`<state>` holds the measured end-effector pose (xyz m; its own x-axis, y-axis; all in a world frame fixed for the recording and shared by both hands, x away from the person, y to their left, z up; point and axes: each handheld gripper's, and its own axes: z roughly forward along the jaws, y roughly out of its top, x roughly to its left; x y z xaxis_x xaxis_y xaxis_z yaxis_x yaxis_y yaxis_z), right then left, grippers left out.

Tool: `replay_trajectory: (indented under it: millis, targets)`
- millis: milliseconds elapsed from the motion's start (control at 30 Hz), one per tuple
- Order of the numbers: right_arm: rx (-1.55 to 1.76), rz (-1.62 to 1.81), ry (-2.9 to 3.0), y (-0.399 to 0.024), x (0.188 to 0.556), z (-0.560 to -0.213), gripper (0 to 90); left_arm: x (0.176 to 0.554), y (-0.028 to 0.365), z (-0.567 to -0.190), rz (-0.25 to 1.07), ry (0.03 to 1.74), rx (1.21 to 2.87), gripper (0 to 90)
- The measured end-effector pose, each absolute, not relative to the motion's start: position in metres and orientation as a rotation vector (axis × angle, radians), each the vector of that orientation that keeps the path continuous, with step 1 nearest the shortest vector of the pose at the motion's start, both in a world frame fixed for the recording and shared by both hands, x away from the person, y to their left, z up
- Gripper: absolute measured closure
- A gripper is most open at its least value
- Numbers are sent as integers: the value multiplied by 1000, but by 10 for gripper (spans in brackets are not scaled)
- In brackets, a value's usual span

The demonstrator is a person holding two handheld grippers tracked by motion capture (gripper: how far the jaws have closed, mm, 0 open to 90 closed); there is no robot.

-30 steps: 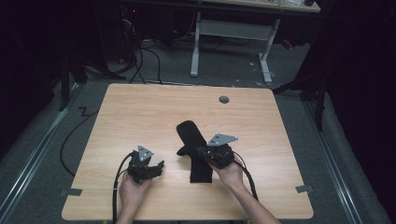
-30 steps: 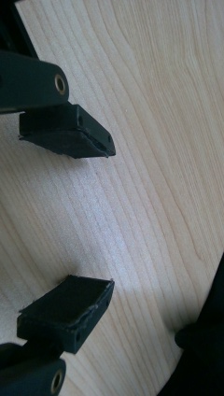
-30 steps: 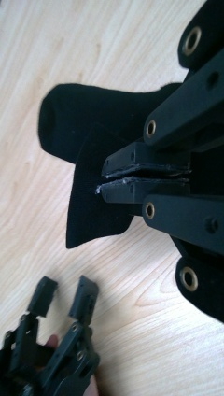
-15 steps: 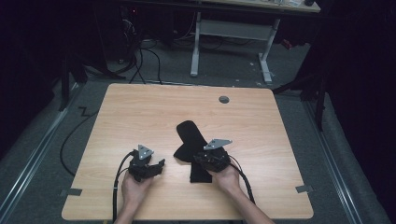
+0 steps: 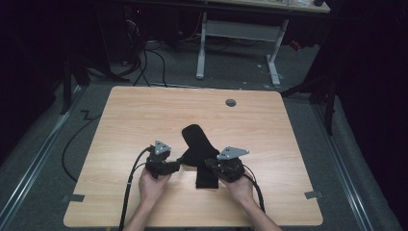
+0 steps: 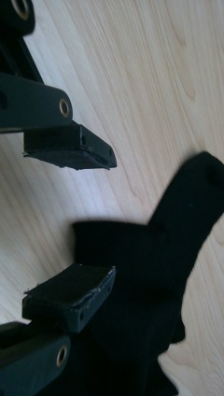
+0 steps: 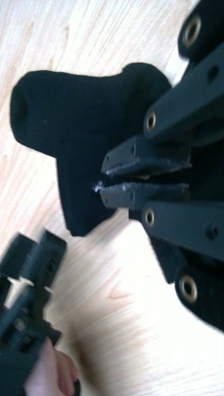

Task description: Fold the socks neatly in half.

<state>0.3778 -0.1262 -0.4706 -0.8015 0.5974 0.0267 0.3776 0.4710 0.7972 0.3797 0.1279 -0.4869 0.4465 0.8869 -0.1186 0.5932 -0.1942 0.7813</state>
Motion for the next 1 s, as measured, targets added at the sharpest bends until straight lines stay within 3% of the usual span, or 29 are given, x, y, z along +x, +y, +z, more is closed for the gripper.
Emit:
replay_trajectory:
  millis: [133, 267, 600, 700, 833, 1000]
  targets:
    - [836, 1217, 2487, -124, 374, -477, 855, 389, 117, -489, 455, 1246, 1913, 429]
    - [866, 1203, 2510, -124, 374, -486, 777, 395, 114, -495, 424, 1283, 1914, 441]
    - [857, 1128, 2544, -127, 372, -503, 704, 394, 100, -503, 507, 1242, 2006, 459]
    - [813, 1093, 2536, -126, 369, -503, 705, 391, 95, -503, 522, 1215, 2031, 512]
    - [808, 1079, 2541, -127, 366, -503, 714, 388, 92, -502, 501, 1172, 2054, 650]
    - [785, 1075, 2559, -132, 362, -502, 793, 390, 97, -500, 435, 1167, 2056, 806]
